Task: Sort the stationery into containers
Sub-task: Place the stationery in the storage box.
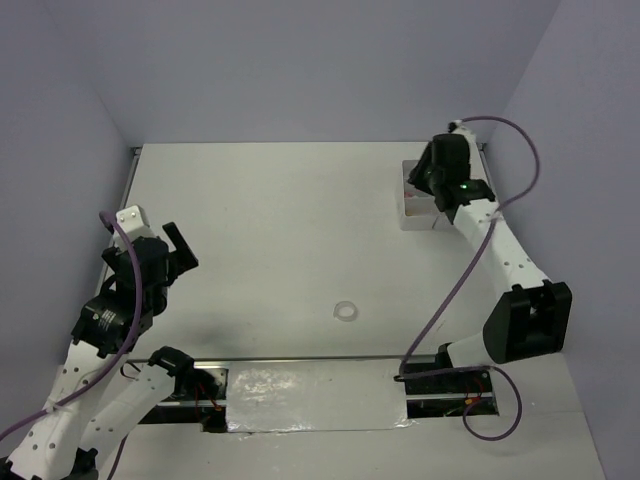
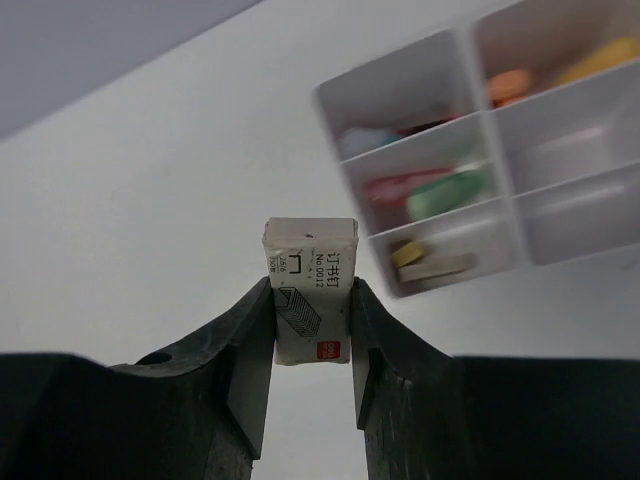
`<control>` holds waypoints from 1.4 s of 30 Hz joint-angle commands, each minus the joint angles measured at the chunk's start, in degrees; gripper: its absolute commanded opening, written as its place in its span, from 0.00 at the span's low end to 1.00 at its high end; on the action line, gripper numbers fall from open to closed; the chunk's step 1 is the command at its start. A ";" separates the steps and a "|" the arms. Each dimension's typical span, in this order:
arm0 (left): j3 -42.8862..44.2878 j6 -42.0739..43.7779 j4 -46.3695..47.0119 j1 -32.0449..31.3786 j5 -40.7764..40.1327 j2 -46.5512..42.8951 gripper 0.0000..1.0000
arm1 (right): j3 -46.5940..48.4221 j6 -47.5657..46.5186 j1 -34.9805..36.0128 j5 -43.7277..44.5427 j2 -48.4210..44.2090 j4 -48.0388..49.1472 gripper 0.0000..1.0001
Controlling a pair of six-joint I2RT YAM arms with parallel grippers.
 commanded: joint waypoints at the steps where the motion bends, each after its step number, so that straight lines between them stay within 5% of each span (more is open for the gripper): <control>1: 0.42 1.37 2.90 0.34 0.99 -0.51 0.99 | -2.45 10.88 -8.31 -1.21 -0.89 3.34 0.00; 6: 0.24 1.98 3.69 0.34 1.96 -0.69 0.99 | -7.91 31.18 -16.93 4.29 -1.87 12.32 0.00; 11: 0.24 2.24 3.78 0.34 2.31 -0.60 0.99 | 1.12 40.25 -19.23 8.90 7.34 1.89 0.00; 19: 0.15 3.03 4.65 0.34 3.80 -0.25 0.99 | 4.03 40.44 -22.39 6.44 13.15 4.15 0.00; 33: -0.28 4.18 5.53 0.34 5.47 -0.51 0.99 | 1.41 40.35 -24.50 2.31 16.68 9.76 0.17; 37: -0.29 4.44 5.71 0.34 5.91 -0.77 0.99 | 0.53 40.08 -25.03 1.25 17.12 10.83 0.23; 42: -0.46 4.79 6.06 0.34 6.53 -0.77 0.99 | 0.09 39.12 -25.29 -0.41 17.73 12.50 0.43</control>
